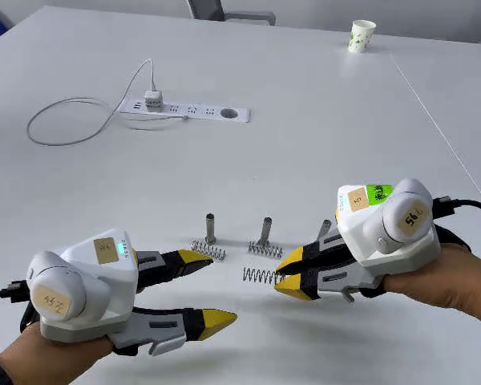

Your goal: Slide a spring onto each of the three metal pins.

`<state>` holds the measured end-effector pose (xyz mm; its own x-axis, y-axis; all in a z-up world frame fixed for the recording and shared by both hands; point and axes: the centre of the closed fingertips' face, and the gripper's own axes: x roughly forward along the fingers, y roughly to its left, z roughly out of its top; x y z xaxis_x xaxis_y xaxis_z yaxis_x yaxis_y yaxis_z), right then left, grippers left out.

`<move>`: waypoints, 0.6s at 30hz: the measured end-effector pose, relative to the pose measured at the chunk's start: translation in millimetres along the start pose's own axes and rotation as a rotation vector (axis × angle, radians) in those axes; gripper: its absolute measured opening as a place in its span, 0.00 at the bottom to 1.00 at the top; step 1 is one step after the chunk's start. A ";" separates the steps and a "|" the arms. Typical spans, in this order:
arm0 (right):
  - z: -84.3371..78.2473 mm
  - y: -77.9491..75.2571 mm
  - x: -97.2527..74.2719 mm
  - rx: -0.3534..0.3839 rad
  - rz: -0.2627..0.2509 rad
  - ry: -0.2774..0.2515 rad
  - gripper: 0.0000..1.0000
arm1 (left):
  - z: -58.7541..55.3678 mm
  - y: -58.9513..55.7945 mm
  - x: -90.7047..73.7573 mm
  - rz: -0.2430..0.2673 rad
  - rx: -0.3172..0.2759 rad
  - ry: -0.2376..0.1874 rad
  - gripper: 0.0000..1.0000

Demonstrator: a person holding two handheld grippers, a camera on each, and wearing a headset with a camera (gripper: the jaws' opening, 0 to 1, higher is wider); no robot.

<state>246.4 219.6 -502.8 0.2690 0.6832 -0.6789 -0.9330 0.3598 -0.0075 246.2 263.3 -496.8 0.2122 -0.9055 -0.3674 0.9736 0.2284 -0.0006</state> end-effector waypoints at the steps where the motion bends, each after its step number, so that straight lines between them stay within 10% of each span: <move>1: 1.0 1.2 0.2 -0.004 0.007 0.000 0.11 | 0.3 -1.0 0.8 -0.004 0.004 0.000 0.45; 18: 6.9 22.0 4.4 -0.071 0.088 0.050 0.11 | 4.0 -18.3 11.9 -0.063 0.096 0.008 0.23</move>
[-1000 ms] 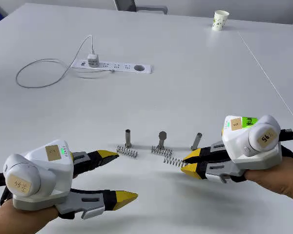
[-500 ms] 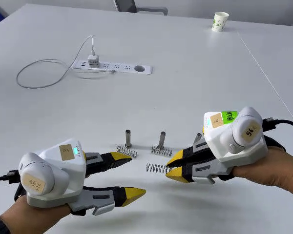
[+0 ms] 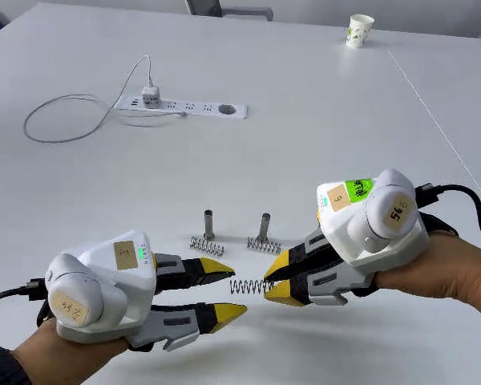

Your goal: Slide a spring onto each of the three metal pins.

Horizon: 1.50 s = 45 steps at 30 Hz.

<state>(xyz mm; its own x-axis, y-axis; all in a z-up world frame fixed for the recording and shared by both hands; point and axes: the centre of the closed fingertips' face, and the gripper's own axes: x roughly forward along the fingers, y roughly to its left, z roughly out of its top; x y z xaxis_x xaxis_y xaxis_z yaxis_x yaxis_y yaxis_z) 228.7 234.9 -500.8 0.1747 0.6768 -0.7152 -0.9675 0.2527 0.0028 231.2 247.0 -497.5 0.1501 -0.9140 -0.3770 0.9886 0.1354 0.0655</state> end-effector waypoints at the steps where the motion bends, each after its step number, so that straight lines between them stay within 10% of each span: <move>1: 1.0 0.9 -0.1 -0.001 0.003 0.000 0.11 | -0.5 -0.4 0.4 -0.001 0.005 0.003 0.22; 29: 58.8 7.4 -15.1 0.000 0.007 -0.156 0.11 | 3.7 -1.0 0.4 0.007 0.013 -0.002 0.11; 45: 64.0 8.3 -12.0 0.033 0.004 -0.196 0.12 | 7.8 -1.8 1.1 0.011 0.004 -0.019 0.11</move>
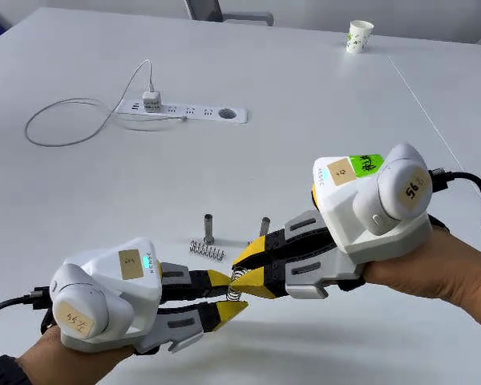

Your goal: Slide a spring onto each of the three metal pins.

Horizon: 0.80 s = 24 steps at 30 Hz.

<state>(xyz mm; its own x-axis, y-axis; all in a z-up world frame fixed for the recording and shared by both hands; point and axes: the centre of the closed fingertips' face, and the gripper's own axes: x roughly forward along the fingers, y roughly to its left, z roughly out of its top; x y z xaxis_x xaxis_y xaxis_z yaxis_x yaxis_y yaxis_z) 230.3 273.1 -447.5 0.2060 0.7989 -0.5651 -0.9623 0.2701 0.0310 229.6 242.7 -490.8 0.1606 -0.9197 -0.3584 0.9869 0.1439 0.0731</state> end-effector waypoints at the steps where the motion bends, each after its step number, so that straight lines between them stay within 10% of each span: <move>1: 0.7 -0.3 0.1 -0.006 -0.003 -0.004 0.12 | 0.1 0.0 0.2 0.000 -0.002 -0.002 0.11; 24: -1.8 -27.6 -27.6 0.020 -0.108 -0.013 0.11 | -5.8 23.1 -23.5 0.082 -0.096 -0.035 0.33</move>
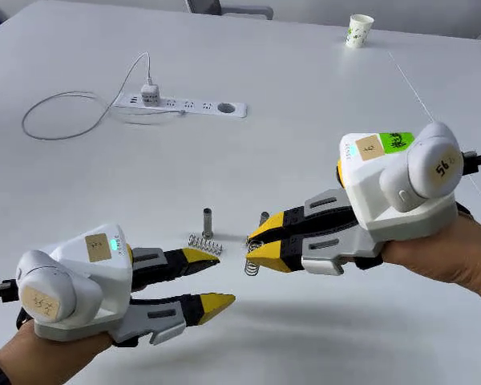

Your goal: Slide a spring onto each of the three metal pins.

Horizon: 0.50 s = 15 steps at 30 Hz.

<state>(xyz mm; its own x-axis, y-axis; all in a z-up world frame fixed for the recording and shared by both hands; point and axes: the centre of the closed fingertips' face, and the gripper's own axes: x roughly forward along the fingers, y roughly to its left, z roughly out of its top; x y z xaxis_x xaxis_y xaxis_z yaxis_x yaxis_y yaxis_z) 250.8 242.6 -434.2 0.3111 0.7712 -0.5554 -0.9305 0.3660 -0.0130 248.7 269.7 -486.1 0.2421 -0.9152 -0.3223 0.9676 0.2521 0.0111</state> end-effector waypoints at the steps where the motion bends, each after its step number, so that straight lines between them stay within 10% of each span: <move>1: -0.6 -2.0 -1.9 0.003 -0.006 0.000 0.11 | -0.5 1.3 -1.3 0.006 -0.003 0.000 0.35; 15: -10.4 -45.9 -39.9 0.053 -0.169 -0.021 0.11 | -4.5 21.2 -19.9 0.099 -0.037 -0.007 0.45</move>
<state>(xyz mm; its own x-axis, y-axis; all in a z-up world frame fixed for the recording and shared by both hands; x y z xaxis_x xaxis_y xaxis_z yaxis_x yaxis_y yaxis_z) 279.1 189.6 -420.1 0.4667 0.7067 -0.5318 -0.8532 0.5180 -0.0603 264.0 294.7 -483.7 0.3373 -0.8871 -0.3150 0.9356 0.3529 0.0079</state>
